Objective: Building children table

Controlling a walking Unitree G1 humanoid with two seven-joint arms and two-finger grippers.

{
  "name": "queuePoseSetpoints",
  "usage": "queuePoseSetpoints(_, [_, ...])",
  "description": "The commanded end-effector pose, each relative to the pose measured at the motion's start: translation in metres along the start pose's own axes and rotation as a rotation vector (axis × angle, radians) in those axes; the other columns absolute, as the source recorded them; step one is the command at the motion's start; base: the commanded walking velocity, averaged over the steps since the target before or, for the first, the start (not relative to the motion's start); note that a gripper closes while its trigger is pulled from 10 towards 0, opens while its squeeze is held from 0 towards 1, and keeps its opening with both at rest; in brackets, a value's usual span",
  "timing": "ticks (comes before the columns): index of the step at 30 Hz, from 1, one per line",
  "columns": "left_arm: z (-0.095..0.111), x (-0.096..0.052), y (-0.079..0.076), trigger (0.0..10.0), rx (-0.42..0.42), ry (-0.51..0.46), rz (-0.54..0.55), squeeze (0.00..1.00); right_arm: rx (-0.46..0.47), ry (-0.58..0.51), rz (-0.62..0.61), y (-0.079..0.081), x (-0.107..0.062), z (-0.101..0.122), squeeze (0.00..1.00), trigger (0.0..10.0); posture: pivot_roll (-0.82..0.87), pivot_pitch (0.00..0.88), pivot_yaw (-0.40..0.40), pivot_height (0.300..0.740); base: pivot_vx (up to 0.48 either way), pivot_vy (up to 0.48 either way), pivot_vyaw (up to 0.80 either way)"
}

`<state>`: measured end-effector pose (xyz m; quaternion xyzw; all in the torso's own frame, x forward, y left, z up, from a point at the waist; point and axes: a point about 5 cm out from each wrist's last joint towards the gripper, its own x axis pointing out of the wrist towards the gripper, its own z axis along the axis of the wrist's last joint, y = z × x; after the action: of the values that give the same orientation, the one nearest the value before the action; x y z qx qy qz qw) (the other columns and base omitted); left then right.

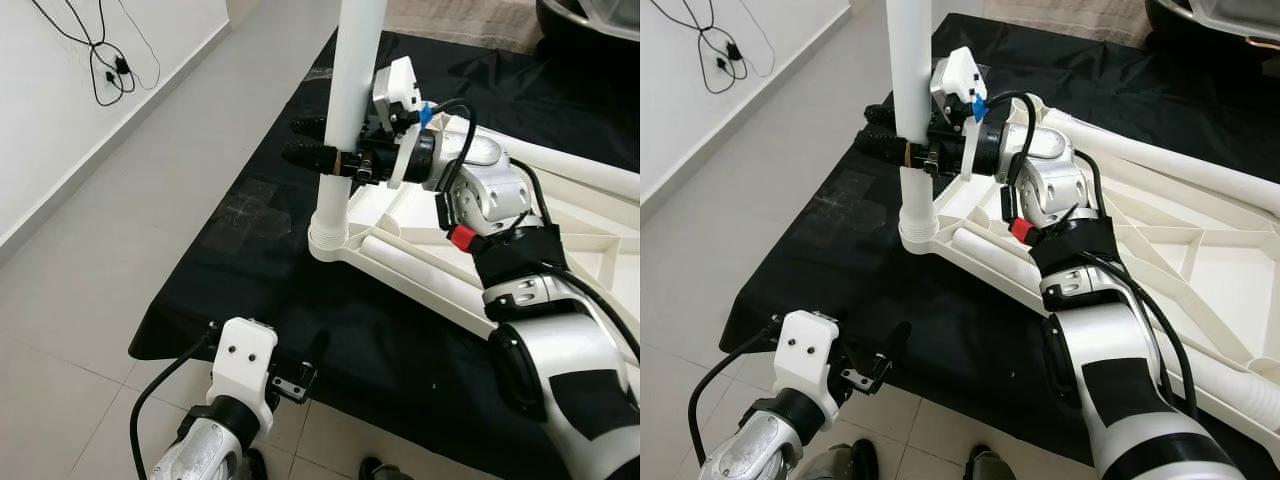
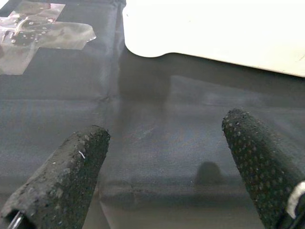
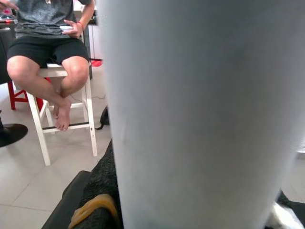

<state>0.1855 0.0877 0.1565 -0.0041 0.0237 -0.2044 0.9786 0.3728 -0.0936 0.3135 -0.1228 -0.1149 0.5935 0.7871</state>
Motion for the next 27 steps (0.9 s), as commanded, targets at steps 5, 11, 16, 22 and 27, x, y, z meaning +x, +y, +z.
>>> queuePoseSetpoints(5, [-0.006, -0.001, 0.001, 10.0, -0.003, 0.029, 0.003, 0.0, 0.114, 0.2, -0.008, 0.008, 0.004, -0.043, 0.0, 10.0, 0.09, 0.263, -0.034, 0.74, 0.0, 0.0, 0.0])
queuePoseSetpoints(11, [-0.006, -0.001, 0.001, 10.0, -0.004, 0.027, 0.003, 0.0, 0.111, 0.259, -0.025, 0.006, 0.007, -0.046, 0.0, 10.0, 0.09, 0.264, -0.037, 0.74, 0.0, 0.0, 0.0])
queuePoseSetpoints(16, [-0.006, 0.0, 0.0, 10.0, -0.004, 0.027, 0.005, 0.0, 0.125, 0.305, -0.05, 0.004, 0.012, -0.05, 0.0, 10.0, 0.09, 0.262, -0.041, 0.74, 0.0, 0.0, 0.0])
queuePoseSetpoints(22, [-0.006, 0.0, 0.0, 10.0, -0.006, 0.024, 0.006, 0.0, 0.156, 0.284, -0.09, 0.003, 0.019, -0.05, 0.0, 10.0, 0.09, 0.265, -0.043, 0.74, 0.0, 0.0, 0.0])
queuePoseSetpoints(27, [-0.006, -0.001, 0.0, 10.0, -0.006, 0.025, 0.007, 0.0, 0.172, 0.279, -0.145, 0.0, 0.018, -0.052, 0.0, 10.0, 0.09, 0.264, -0.039, 0.74, 0.0, 0.0, 0.0])
